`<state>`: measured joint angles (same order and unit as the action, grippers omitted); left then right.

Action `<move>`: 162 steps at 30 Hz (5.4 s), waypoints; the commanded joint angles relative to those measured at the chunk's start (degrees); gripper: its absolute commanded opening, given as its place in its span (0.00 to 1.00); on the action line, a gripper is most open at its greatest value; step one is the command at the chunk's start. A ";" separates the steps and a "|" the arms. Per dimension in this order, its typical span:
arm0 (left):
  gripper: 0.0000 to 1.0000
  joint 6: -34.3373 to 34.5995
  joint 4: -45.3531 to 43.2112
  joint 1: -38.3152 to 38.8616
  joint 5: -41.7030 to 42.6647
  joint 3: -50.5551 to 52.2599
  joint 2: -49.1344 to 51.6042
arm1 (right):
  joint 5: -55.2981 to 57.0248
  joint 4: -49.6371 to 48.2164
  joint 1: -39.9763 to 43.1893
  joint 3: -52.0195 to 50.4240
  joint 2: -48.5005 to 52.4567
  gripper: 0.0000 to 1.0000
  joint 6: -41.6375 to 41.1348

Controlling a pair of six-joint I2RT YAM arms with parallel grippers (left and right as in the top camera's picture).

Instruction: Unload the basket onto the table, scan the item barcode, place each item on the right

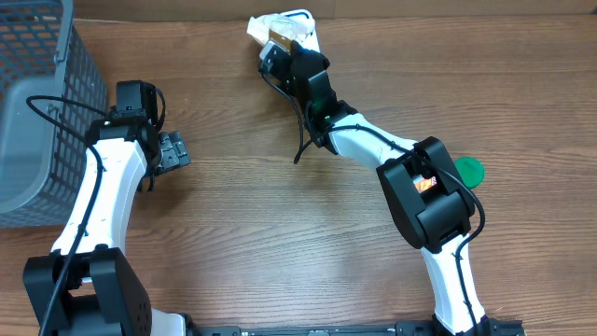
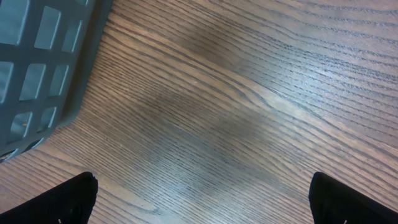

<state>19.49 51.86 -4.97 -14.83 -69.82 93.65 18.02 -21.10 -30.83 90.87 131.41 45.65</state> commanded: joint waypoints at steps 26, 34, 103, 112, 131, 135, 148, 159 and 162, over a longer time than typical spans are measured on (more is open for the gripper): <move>1.00 -0.22 -0.07 0.11 -0.61 -1.16 0.00 | -27.71 74.77 5.64 -6.64 -31.47 0.04 -36.22; 1.00 -0.22 -0.07 0.09 -0.61 -1.16 0.00 | -17.53 64.65 6.97 -18.69 -29.35 0.04 -33.18; 1.00 -0.22 -0.07 0.11 -0.61 -1.16 0.00 | -13.14 72.43 4.50 -14.78 -31.39 1.00 -62.95; 1.00 -0.22 -0.07 0.11 -0.61 -1.16 0.00 | -13.14 72.43 4.50 -14.78 -31.39 1.00 -62.95; 1.00 -0.22 -0.07 0.11 -0.61 -1.16 0.00 | -13.14 72.43 4.55 -14.80 -39.04 1.00 -62.95; 1.00 -0.22 -0.07 0.11 -0.61 -1.16 0.00 | -13.14 72.43 4.59 -14.78 -49.55 1.00 -62.95; 1.00 -0.22 -0.07 0.11 -0.61 -1.16 0.00 | -10.10 74.27 11.15 -14.82 -84.08 1.00 -61.64; 1.00 -0.22 -0.07 0.11 -0.61 -1.16 0.00 | -9.46 71.82 20.81 -36.63 -117.33 1.00 -60.17; 1.00 -0.22 -0.07 0.11 -0.61 -1.16 0.00 | -9.46 62.60 22.82 -45.83 -123.71 1.00 -60.15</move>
<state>19.49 51.86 -4.97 -14.85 -69.91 93.67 7.94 46.37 -9.41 50.61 11.99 -14.94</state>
